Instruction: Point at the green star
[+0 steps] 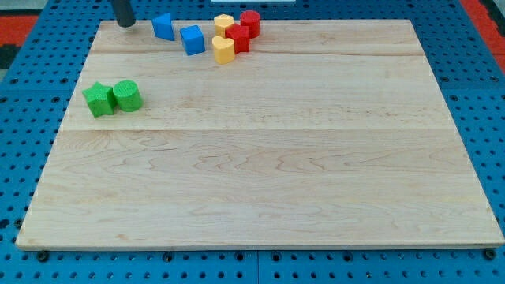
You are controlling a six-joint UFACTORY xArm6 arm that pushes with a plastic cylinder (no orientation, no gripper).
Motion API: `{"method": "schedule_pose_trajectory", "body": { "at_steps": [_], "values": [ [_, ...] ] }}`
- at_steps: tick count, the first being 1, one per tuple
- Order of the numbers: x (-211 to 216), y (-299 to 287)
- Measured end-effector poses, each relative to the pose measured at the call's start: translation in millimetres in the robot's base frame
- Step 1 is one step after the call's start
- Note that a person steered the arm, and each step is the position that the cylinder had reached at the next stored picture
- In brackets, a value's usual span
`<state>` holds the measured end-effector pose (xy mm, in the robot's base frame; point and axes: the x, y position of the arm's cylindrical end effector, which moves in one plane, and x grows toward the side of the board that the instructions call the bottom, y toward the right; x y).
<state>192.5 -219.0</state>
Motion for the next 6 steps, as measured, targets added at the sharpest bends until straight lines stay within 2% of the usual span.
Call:
{"method": "schedule_pose_trajectory", "body": {
  "at_steps": [1,2,3,4,5,6],
  "values": [
    [22.8,64.6],
    [32.9,36.9],
    [56.5,-78.0],
    [72.1,-86.0],
    [122.9,-86.0],
    [192.8,-82.2]
  ]
}}
